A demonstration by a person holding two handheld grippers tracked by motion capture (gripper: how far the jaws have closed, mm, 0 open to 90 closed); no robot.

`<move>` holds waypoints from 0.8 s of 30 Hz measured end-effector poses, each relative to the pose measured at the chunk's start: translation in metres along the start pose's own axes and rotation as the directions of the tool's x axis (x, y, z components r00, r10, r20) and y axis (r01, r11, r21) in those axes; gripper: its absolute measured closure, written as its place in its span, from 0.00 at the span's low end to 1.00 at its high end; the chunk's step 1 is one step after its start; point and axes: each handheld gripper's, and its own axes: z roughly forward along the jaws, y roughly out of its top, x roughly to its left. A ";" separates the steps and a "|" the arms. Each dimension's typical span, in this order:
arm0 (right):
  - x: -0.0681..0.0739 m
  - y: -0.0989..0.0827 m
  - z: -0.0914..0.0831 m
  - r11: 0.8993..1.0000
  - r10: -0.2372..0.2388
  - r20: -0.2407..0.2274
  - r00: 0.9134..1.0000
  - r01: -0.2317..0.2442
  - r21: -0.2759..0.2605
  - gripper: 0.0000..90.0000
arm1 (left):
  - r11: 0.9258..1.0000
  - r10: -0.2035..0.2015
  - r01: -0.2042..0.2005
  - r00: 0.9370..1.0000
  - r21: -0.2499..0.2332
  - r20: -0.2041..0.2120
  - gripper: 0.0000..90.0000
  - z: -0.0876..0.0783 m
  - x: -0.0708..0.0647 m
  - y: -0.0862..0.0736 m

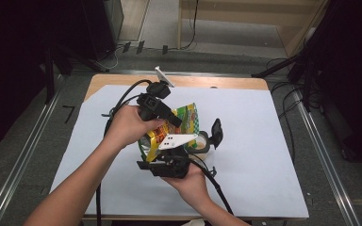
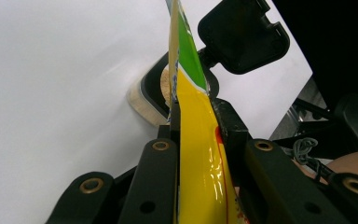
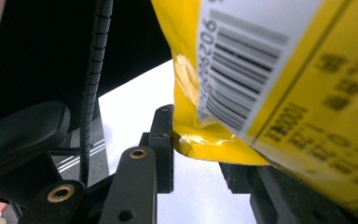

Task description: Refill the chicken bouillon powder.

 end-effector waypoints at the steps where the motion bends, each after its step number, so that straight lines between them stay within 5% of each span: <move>1: 0.000 0.000 0.000 1.000 -0.002 0.002 1.000 0.002 0.000 0.79 | 1.000 -0.001 0.001 1.000 0.002 -0.001 0.90 0.000 0.000 0.000; 24: -0.001 -0.001 0.000 1.000 -0.019 0.002 1.000 0.019 0.016 0.79 | 1.000 0.004 -0.005 1.000 0.007 0.009 0.90 0.000 0.002 0.000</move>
